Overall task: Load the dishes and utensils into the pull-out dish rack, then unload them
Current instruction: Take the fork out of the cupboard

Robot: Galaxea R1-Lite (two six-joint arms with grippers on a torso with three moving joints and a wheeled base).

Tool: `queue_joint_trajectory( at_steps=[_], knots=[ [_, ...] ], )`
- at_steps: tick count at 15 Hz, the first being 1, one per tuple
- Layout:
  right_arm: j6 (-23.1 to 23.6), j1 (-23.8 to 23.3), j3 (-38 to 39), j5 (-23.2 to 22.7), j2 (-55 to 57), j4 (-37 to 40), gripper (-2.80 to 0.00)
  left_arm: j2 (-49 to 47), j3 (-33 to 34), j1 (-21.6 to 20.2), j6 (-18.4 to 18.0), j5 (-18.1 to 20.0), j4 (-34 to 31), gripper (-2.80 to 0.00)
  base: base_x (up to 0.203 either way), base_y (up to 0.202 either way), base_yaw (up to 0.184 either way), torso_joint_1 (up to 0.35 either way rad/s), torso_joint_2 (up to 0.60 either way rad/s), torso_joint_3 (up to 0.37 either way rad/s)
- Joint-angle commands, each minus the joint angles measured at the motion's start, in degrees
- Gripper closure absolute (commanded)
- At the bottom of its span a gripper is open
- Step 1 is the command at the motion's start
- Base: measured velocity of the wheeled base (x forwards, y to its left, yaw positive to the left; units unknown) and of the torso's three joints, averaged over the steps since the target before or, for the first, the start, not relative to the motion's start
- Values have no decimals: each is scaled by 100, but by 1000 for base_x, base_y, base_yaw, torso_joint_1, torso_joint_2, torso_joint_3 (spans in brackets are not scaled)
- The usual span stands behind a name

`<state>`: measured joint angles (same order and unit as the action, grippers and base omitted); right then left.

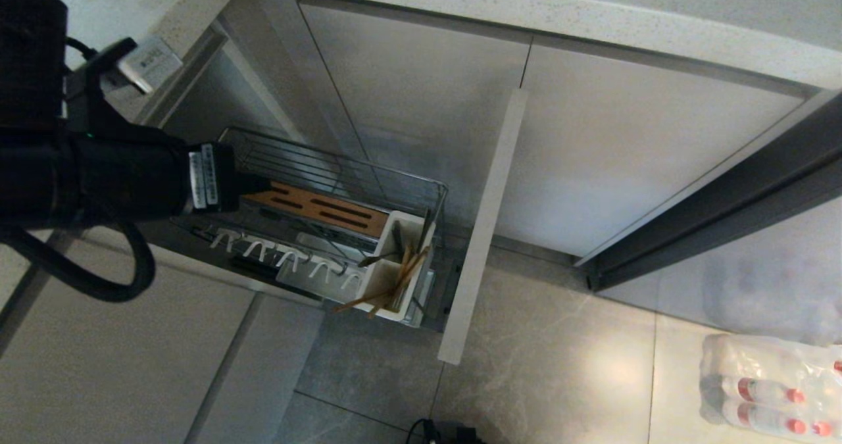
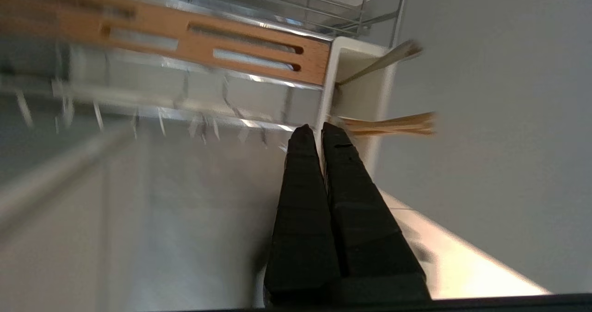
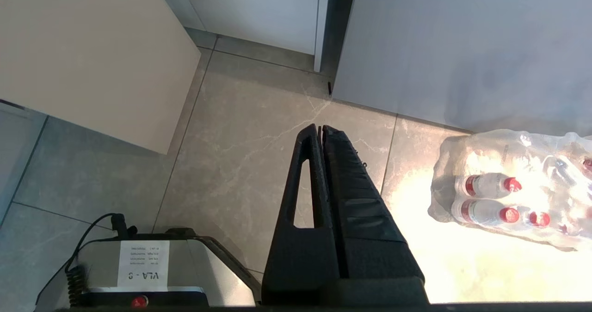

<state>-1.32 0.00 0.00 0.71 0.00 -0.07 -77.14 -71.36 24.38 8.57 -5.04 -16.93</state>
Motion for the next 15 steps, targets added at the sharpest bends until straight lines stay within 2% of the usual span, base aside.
queue_joint_trajectory(
  at_steps=[1, 2, 4, 6, 8, 9, 12, 15],
  knots=[
    [0, 0, 0, 0, 9, -1, 0, -2, 709, 20, -445, 3, 1162, 0, 0, 0, 0, 0, 0, 0],
    [0, 0, 0, 0, 9, -1, 0, 2, 1078, 51, -783, 30, 1825, 0, 0, 0, 0, 0, 0, 0],
    [0, 0, 0, 0, 1, -1, 0, -19, 1687, 250, -1778, 144, 2995, 0, 0, 0, 0, 0, 0, 0],
    [-5, 0, 0, 0, 4, -1, 0, -36, 1982, 641, -2318, 170, 3299, 0, 0, 0, 0, 0, 0, 0],
    [0, 0, 0, 0, 4, -1, 0, -276, 2069, 755, -2792, 156, 3351, 0, 0, 0, 0, 0, 0, 0],
    [0, 0, 0, 0, 9, -1, 0, -354, 2117, 753, -2957, 153, 3311, 0, 0, 0, 0, 0, 0, 0],
    [0, 0, 0, 0, 2, -1, 0, -726, 2180, 737, -3104, 108, 3352, 0, 0, 0, 0, 0, 0, 0],
    [0, 0, 0, 0, 8, -1, 0, -691, 2225, 620, -3326, -22, 3126, 0, 0, 0, 0, 0, 0, 0]
  ],
)
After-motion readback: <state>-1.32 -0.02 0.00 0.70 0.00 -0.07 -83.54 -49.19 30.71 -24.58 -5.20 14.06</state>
